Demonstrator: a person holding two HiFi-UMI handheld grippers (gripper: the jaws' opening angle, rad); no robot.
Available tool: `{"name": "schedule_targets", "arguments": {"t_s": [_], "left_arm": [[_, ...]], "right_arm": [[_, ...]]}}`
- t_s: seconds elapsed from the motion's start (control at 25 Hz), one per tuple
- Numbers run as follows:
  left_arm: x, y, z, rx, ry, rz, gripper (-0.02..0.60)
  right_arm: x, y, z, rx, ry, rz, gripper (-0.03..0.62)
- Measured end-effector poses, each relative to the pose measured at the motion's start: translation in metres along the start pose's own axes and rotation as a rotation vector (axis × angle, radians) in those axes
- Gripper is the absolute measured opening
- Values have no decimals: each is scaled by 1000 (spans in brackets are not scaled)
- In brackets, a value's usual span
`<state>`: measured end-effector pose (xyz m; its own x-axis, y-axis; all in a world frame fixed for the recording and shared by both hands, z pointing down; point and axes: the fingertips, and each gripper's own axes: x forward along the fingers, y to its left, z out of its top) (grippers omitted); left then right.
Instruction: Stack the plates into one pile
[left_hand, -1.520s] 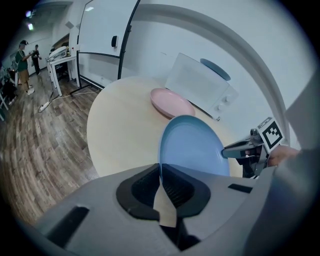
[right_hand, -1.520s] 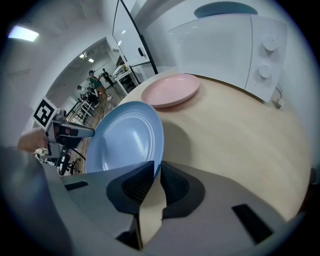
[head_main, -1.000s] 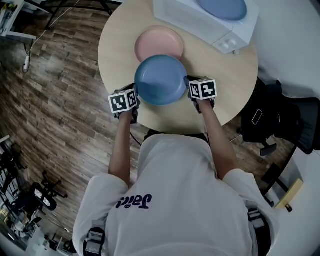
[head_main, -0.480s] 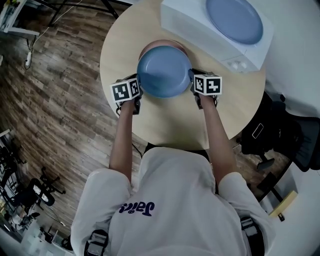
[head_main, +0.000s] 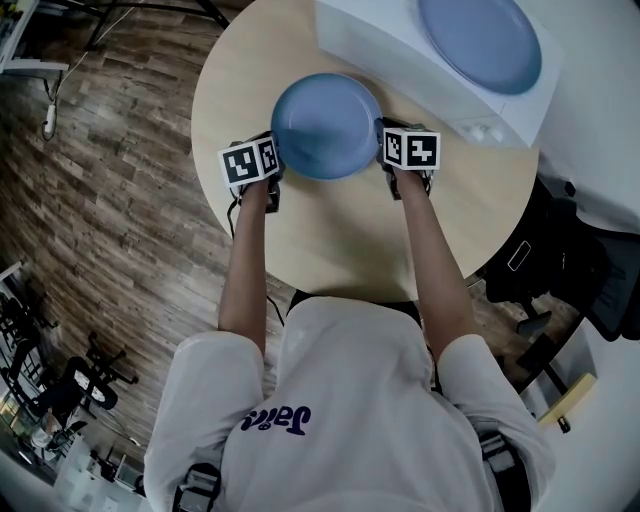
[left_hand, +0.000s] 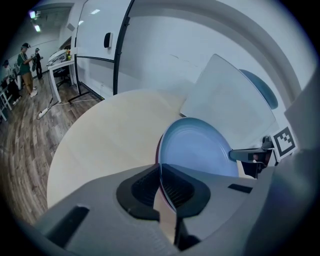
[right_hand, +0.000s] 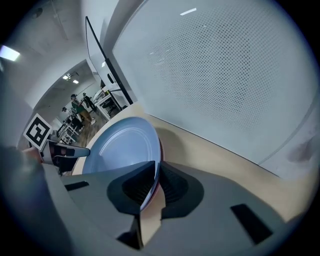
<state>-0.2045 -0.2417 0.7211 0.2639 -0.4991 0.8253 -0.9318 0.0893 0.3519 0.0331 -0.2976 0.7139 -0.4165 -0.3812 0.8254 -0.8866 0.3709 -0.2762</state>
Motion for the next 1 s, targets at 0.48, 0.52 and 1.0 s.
{"name": "schedule_targets", "arguments": {"t_s": [0.48, 0.52, 1.0], "left_arm": [[9, 3, -5, 53, -52, 60, 33], [8, 3, -7, 50, -55, 50, 66], [16, -5, -25, -12, -98, -79, 232]], "right_arm": [[11, -3, -3, -108, -27, -95, 116], [11, -3, -5, -105, -30, -91, 189], [10, 4, -28, 31, -96, 40, 195]]}}
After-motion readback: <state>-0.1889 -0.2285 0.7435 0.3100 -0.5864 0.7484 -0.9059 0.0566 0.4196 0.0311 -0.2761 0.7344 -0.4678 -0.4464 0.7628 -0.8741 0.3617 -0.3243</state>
